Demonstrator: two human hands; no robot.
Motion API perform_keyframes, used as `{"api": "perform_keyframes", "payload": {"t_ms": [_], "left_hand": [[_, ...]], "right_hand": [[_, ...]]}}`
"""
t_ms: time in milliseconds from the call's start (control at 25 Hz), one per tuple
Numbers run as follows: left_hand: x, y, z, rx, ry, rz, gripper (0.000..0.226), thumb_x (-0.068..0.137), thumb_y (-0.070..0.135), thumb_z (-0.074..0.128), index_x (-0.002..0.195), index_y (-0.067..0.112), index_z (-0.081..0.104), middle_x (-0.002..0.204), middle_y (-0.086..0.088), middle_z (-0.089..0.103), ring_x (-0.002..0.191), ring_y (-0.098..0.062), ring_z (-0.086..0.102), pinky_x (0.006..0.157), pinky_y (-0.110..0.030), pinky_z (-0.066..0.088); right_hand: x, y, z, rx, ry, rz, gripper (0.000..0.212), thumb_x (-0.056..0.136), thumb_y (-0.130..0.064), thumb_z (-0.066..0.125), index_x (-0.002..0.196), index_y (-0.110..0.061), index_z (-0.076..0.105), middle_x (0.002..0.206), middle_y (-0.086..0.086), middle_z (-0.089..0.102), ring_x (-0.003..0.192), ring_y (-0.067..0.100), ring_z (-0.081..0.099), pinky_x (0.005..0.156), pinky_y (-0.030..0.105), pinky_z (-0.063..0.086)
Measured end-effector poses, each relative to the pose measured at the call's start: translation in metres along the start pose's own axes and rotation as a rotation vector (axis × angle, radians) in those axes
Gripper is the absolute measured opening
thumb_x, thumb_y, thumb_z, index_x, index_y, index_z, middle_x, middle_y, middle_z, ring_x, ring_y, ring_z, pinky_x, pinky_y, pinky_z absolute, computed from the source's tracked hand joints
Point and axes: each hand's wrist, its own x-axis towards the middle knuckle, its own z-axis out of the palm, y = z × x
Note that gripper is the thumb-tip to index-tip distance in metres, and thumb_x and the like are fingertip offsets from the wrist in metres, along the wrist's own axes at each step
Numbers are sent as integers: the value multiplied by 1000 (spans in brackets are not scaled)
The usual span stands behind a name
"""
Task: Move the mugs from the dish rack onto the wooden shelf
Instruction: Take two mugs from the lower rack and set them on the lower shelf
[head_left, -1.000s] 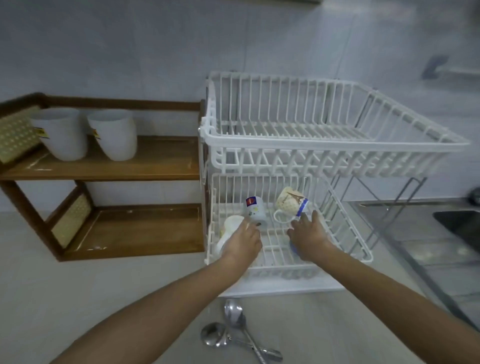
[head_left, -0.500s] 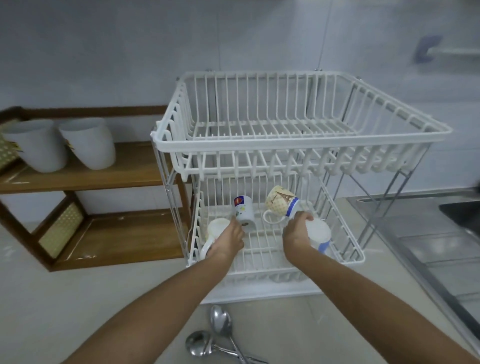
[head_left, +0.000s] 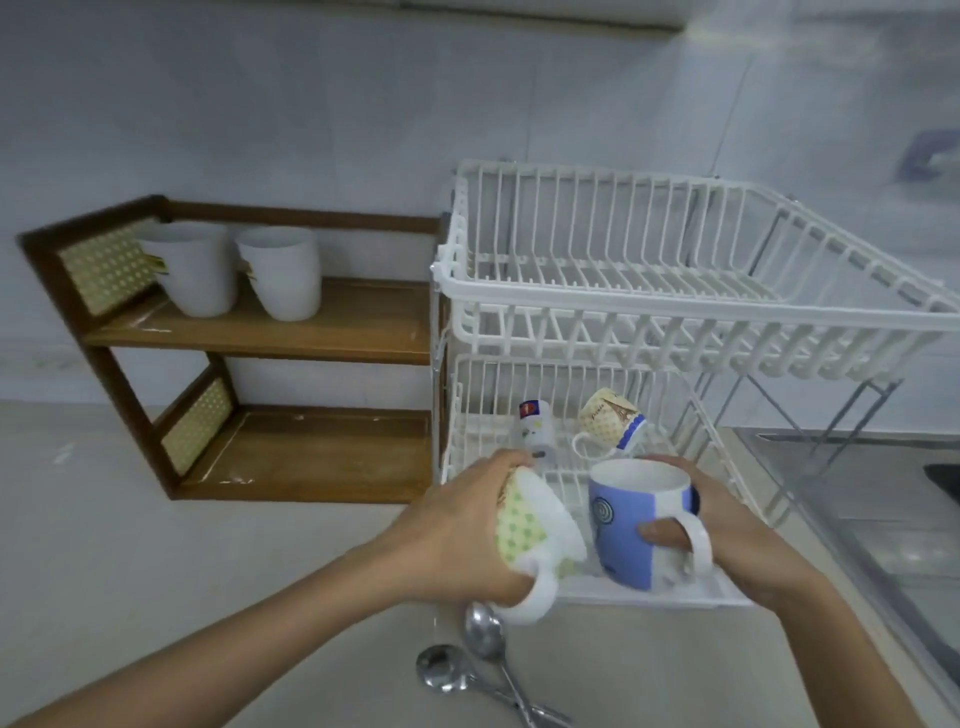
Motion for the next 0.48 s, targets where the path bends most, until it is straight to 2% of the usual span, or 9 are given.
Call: {"api": "perform_keyframes", "payload": {"t_ms": [80, 160, 240, 400, 480], "left_hand": [[-39, -31, -6, -198, -44, -106, 83, 53, 45, 80, 116, 62, 28, 104, 22, 56, 90, -4, 60, 67, -27, 57], [-66, -70, -19, -256, 0, -209, 81, 50, 46, 84, 113, 59, 35, 103, 18, 60, 91, -5, 62, 73, -31, 60], [-80, -116, -36, -231, 108, -316, 80, 45, 52, 83, 110, 55, 38, 103, 17, 61, 91, -5, 62, 77, -33, 59], [-83, -206, -60, -174, 342, -474, 85, 40, 55, 80, 114, 47, 38, 104, 10, 61, 90, -11, 61, 77, -29, 54], [-77, -244, -67, -169, 429, -525, 88, 44, 50, 82, 120, 42, 39, 107, 6, 61, 93, -17, 60, 78, -28, 49]], "right_hand": [[-12, 10, 35, 66, -80, -44, 77, 47, -41, 92, 117, -33, 59, 115, -1, 69, 106, 20, 66, 79, 34, 58], [-12, 21, 87, 73, -157, -38, 80, 44, -43, 93, 117, -31, 60, 114, -2, 68, 106, 17, 65, 79, 29, 56], [-4, 27, 146, 27, -177, -26, 88, 42, -39, 93, 120, -29, 53, 116, -4, 64, 103, 6, 63, 77, 20, 53], [40, 18, 239, -17, -137, -37, 99, 42, -42, 90, 127, -37, 40, 122, -14, 58, 109, 7, 60, 87, 25, 52], [74, 9, 272, -102, -81, -93, 98, 46, -46, 89, 127, -42, 34, 118, -25, 54, 108, 0, 55, 83, 15, 50]]}}
